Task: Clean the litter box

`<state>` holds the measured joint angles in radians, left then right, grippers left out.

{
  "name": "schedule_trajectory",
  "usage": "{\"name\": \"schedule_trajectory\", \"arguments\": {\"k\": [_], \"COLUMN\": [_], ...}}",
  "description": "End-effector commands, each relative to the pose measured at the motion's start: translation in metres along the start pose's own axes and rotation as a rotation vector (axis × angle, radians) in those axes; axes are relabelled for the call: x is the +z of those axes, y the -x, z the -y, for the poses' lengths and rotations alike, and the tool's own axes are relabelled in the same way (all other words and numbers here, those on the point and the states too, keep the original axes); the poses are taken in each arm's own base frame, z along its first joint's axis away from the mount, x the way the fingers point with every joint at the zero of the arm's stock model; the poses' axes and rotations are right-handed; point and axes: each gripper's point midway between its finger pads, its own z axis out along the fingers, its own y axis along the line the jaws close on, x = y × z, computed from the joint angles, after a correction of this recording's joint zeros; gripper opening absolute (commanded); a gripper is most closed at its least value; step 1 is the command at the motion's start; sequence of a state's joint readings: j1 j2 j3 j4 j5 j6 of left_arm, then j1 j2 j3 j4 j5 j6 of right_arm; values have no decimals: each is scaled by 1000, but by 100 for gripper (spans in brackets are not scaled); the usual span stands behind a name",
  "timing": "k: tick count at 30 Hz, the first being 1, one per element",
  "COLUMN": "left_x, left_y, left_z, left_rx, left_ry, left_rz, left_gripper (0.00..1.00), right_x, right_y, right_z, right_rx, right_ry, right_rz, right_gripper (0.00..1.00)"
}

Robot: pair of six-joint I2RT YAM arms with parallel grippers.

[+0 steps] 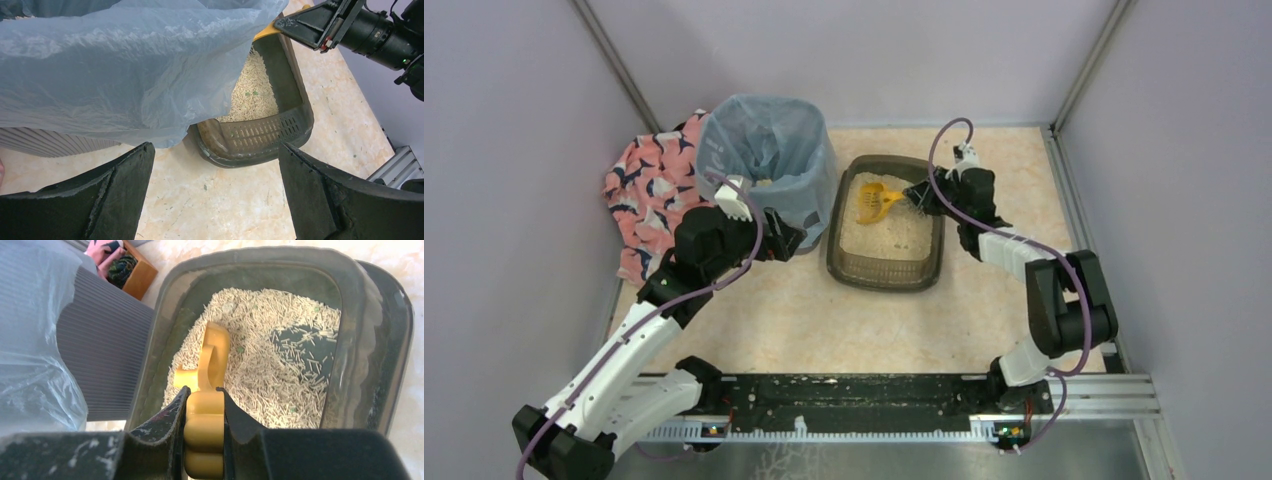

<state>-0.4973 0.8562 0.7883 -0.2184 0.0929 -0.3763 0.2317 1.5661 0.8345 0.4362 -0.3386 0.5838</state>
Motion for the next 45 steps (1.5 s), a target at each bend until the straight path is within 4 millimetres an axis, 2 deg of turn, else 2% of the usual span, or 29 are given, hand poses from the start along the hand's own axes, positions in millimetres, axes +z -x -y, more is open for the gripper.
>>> {"name": "schedule_trajectory", "arguments": {"k": [1, 4, 10, 16, 18, 22, 27, 32, 37, 41, 45], "left_x": [-1, 0, -1, -4, -3, -1, -2, 1, 3, 1, -2], "left_y": [5, 5, 6, 7, 6, 6, 5, 3, 3, 3, 3], "left_z": [0, 1, 2, -1, -1, 1, -1, 1, 2, -2, -4], "left_rx": [6, 7, 8, 11, 10, 9, 8, -5, -8, 0, 3], "left_ry": [-3, -6, -8, 8, 6, -2, 6, -10, -16, 1, 16], "left_rz": [20, 20, 22, 30, 27, 23, 26, 23, 20, 19, 22], "left_gripper": [99, 99, 99, 99, 99, 99, 99, 99, 99, 99, 99], "right_x": [-10, -16, -18, -27, -29, -29, -43, -46, -29, -8, 8], "right_y": [-35, -14, 27, 40, 39, 22, 8, -21, -44, -63, -81], "right_z": [3, 5, -5, -7, -7, -6, -14, -17, -12, -12, -16], "right_rx": [-41, -98, -191, -237, -238, -225, -202, -181, -128, -64, 16], "right_ry": [-53, -118, -164, -202, -204, -181, -151, -122, -81, -19, 62], "right_rz": [-75, -32, 19, 23, 18, -37, -93, -215, -257, -292, -334], "right_gripper": [0, 0, 0, 0, 0, 0, 0, 0, 0, 0, 0]}}
